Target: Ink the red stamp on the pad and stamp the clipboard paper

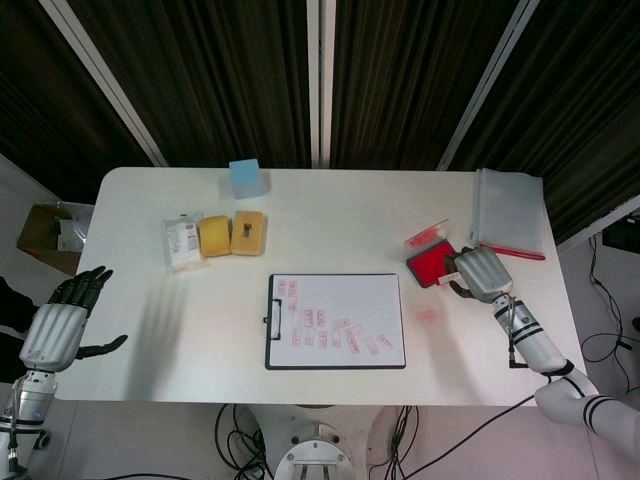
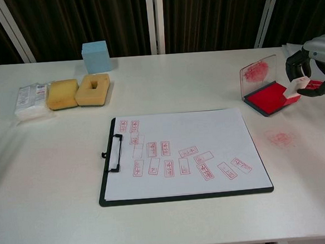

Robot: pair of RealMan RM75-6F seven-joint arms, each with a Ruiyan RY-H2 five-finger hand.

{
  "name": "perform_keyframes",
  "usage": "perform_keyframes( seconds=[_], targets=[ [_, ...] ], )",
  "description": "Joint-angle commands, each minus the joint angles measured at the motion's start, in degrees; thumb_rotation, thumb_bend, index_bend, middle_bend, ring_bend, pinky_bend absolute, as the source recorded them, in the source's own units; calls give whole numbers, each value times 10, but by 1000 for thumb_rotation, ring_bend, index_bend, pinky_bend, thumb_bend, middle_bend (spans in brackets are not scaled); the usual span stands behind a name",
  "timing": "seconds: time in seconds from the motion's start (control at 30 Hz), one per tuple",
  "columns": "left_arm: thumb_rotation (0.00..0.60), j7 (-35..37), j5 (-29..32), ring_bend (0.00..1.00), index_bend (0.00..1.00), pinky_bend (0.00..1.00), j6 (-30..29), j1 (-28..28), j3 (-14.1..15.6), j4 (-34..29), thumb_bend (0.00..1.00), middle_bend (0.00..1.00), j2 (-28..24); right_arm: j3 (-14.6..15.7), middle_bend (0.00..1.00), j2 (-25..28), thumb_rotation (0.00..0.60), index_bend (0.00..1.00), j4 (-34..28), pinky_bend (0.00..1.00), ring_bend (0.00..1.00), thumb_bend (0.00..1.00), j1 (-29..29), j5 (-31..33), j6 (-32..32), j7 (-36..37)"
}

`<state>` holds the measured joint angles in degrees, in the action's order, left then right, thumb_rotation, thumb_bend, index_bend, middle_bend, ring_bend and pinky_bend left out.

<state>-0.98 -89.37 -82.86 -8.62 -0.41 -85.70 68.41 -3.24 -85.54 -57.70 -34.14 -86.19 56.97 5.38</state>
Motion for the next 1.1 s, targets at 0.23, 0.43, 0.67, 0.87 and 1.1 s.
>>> perform_keyframes(
  seconds=[0.23, 0.43, 0.67, 0.87, 1.1],
  targets=[
    [441, 9, 4, 96, 73, 180, 3, 0, 0, 10, 123, 66, 2, -51, 626, -22, 600, 690, 12, 643, 522, 374, -47, 103, -96, -101],
    [441, 15, 7, 96, 73, 180, 5, 0, 0, 16, 123, 66, 4, -53, 629, -38, 600, 697, 33, 644, 523, 374, -55, 118, -110, -112],
    [443, 15, 6, 96, 73, 180, 6, -1, -1, 18, 123, 66, 5, -53, 631, -55, 600, 701, 64, 644, 528, 376, -59, 129, -125, -106],
    [442, 12, 8, 96, 73, 180, 10, -3, -1, 15, 123, 66, 4, -50, 631, -67, 600, 701, 87, 643, 528, 376, -61, 127, -130, -91],
    [442, 7, 10, 96, 73, 180, 14, -6, -2, 11, 123, 66, 2, -46, 631, -81, 600, 700, 115, 644, 528, 378, -62, 122, -134, -73]
  ],
)
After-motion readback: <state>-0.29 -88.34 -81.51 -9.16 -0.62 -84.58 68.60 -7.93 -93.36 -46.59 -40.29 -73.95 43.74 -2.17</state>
